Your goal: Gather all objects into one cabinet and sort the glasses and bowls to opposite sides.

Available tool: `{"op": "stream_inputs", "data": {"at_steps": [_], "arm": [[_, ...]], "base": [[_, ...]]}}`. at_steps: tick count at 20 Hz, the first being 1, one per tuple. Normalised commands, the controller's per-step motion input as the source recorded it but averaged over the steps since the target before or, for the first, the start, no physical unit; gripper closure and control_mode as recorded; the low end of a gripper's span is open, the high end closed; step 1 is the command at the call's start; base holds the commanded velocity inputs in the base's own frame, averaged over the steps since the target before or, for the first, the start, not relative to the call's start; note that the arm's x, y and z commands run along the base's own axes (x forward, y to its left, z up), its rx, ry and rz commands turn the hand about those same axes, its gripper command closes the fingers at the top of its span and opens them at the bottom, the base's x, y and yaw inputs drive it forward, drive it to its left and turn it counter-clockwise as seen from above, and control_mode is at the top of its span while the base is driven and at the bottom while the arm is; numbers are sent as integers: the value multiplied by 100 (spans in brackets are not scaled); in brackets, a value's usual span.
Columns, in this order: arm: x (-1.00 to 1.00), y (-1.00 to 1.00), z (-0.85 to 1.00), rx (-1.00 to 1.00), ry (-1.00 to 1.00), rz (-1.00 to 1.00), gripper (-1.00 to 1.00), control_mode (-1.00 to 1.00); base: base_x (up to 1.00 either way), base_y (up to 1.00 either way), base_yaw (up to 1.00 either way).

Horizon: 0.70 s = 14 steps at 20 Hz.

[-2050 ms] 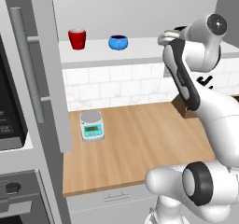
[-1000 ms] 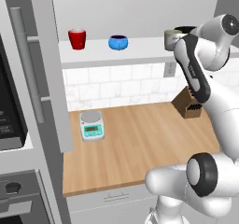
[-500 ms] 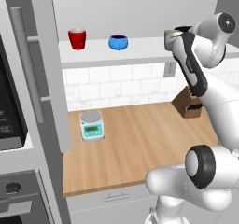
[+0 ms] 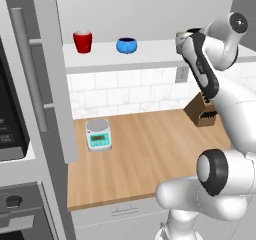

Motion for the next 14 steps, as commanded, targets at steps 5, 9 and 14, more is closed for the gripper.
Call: {"op": "stream_inputs", "data": {"at_steps": [5,9,14], "arm": [[7,0,0,0,1,0,-100,-100],[15,0,0,0,0,0,-100,-100],[16,0,-1,0,0,0,-100,-100]], "base": [[0,0,0],[0,0,0],[0,0,0]]}}
